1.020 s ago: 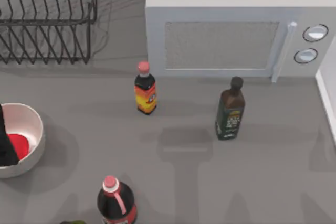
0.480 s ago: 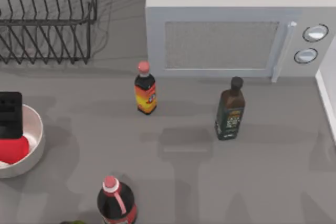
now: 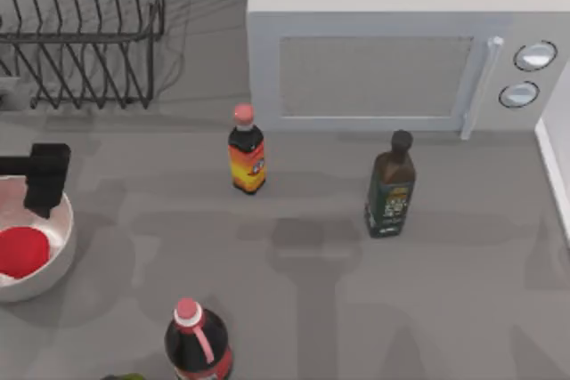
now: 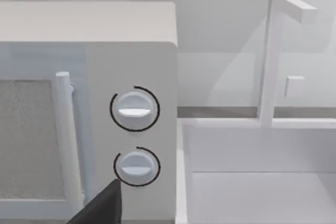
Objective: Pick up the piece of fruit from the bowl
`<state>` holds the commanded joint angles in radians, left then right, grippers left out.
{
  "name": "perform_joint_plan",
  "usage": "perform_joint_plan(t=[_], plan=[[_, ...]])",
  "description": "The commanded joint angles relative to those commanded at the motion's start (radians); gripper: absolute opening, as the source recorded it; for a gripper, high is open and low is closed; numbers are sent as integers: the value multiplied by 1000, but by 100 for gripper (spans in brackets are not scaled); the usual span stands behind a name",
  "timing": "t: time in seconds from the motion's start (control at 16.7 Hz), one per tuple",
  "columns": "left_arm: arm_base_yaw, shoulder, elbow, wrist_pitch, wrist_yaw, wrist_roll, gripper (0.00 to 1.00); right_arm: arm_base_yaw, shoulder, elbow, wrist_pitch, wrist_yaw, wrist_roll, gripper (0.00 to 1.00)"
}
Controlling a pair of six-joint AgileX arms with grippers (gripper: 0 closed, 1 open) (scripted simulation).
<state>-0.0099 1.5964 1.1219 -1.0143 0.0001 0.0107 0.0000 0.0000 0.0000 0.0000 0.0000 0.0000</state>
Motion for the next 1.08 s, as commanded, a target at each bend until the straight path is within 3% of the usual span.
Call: perform_joint_plan(t=[0.6,1.08], plan=[[2,94,52,-42,0,1,100,0,0,0,0,0,0,100],[2,249,-137,321,1,6,100,0,0,0,0,0,0,100]])
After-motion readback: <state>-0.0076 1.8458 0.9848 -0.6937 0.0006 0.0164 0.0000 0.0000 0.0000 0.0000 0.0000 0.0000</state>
